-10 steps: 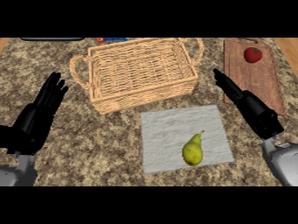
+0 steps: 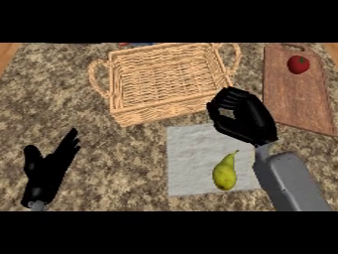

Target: Pick the pear from the placemat and place it in the basket

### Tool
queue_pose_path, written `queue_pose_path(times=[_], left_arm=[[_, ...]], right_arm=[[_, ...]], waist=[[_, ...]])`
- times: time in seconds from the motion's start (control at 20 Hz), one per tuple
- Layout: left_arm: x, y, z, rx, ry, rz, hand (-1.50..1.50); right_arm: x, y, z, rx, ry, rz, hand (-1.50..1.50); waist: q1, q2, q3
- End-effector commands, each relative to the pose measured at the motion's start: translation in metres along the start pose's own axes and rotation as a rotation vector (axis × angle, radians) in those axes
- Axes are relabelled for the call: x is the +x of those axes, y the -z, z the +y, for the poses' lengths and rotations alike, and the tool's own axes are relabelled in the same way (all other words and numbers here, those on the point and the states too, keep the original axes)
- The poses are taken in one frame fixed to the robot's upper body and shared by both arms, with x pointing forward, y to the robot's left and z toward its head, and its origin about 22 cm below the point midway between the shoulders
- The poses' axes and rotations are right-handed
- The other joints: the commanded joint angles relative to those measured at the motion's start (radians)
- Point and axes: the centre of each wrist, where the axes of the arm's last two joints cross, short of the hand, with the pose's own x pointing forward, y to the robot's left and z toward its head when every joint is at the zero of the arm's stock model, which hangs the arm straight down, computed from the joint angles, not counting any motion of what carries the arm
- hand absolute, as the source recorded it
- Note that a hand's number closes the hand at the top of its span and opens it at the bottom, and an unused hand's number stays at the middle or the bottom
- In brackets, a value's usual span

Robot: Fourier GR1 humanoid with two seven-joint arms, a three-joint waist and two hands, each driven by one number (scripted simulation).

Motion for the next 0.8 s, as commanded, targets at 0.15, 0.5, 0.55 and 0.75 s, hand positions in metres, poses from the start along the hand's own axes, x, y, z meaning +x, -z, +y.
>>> queue_pose_path(times=[0.15, 0.5, 0.55, 0.75], left_arm=[[-0.029, -0.008, -0.008, 0.034, 0.003, 0.141, 0.00], [-0.025, -0.007, 0.008, 0.052, 0.015, 0.123, 0.00], [-0.029, -0.012, -0.006, 0.046, 0.004, 0.143, 0.00], [-0.021, -0.007, 0.002, 0.056, 0.008, 0.134, 0.00]], right_arm=[[0.002, 0.032, 0.098, -0.078, -0.147, 0.091, -1.50], [0.053, 0.057, 0.015, -0.200, -0.777, 0.330, -1.50], [0.066, 0.058, 0.002, -0.197, -0.838, 0.368, -1.50], [0.136, 0.061, -0.015, -0.083, -0.977, 0.446, -1.50]], waist=[[-0.005, -0.015, -0.002], [-0.032, -0.026, -0.006], [-0.033, -0.027, -0.005], [-0.044, -0.023, -0.002]])
